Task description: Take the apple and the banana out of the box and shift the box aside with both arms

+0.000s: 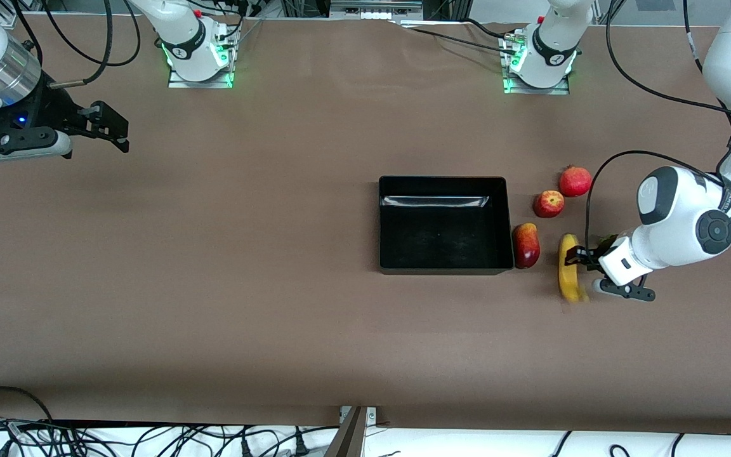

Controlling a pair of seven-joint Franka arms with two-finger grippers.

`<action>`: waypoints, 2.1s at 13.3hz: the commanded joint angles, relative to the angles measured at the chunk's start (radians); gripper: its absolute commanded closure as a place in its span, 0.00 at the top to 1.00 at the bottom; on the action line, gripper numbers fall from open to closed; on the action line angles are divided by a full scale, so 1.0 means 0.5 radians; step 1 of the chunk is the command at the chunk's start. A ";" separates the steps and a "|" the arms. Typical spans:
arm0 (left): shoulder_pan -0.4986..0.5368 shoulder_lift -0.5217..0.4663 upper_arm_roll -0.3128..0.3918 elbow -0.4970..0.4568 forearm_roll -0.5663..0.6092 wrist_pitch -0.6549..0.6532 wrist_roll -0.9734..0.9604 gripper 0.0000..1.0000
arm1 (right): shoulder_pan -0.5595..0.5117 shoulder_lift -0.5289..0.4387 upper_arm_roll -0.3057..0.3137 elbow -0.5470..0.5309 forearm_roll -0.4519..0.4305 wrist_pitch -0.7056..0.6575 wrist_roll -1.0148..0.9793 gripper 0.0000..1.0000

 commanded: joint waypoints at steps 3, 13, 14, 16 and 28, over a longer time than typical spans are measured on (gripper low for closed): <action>-0.015 -0.059 -0.028 0.135 -0.048 -0.196 0.031 1.00 | 0.003 -0.003 -0.003 0.018 0.035 -0.003 -0.014 1.00; -0.196 -0.184 -0.049 0.794 0.013 -1.036 0.282 1.00 | 0.003 -0.003 0.000 0.018 0.032 0.012 0.013 1.00; -0.241 -0.251 -0.049 0.813 0.071 -1.095 0.282 1.00 | 0.006 0.000 0.000 0.018 0.029 0.015 0.016 1.00; -0.266 -0.411 -0.049 0.816 0.105 -1.107 0.273 1.00 | 0.006 0.012 0.000 0.018 0.029 0.033 0.016 1.00; -1.339 -1.135 1.312 0.430 -0.524 -1.108 0.058 1.00 | 0.003 0.006 -0.006 0.063 0.032 0.104 0.013 1.00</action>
